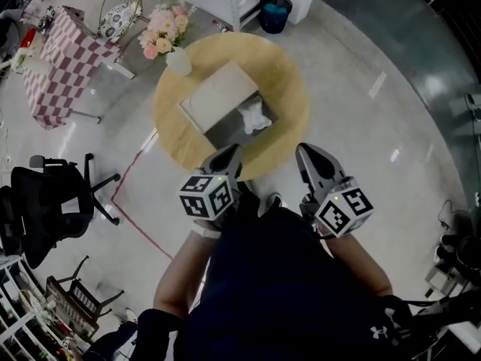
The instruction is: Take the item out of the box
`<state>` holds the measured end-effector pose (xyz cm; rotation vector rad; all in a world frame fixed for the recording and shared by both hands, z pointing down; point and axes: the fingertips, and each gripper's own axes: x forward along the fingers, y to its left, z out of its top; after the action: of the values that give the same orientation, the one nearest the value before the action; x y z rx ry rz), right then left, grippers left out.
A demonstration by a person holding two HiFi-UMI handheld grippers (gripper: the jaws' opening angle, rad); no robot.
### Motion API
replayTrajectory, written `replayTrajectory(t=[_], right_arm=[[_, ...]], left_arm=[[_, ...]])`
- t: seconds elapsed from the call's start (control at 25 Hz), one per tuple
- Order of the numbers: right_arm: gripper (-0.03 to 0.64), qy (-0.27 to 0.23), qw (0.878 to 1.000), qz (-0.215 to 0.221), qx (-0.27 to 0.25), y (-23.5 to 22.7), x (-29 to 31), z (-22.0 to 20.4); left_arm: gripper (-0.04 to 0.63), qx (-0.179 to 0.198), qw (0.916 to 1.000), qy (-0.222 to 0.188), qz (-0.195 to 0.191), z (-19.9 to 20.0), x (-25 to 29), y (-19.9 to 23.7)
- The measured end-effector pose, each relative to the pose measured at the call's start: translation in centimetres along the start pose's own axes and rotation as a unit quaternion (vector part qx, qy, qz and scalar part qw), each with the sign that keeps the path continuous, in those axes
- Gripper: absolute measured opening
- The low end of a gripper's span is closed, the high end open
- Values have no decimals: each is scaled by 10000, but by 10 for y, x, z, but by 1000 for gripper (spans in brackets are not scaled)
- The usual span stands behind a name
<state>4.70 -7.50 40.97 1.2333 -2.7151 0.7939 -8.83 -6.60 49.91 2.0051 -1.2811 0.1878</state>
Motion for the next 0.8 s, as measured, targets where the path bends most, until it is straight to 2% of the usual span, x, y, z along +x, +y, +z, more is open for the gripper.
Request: replayTrajectory(t=[0.24, 0.48, 0.68, 0.8], right_arm=[[11, 99, 9996, -270, 54, -2, 25, -3], [11, 190, 9989, -395, 194, -13, 33, -8], [11, 352, 9982, -301, 383, -34, 42, -15], [11, 473, 9978, -199, 425, -44, 44, -19]], left_arm=[[31, -832, 9951, 490, -233, -7, 34, 41], [32, -1166, 9893, 835, -252, -19, 62, 56], [32, -1499, 9844, 906, -168, -21, 87, 58], [32, -1573, 9827, 980, -12, -27, 96, 63]])
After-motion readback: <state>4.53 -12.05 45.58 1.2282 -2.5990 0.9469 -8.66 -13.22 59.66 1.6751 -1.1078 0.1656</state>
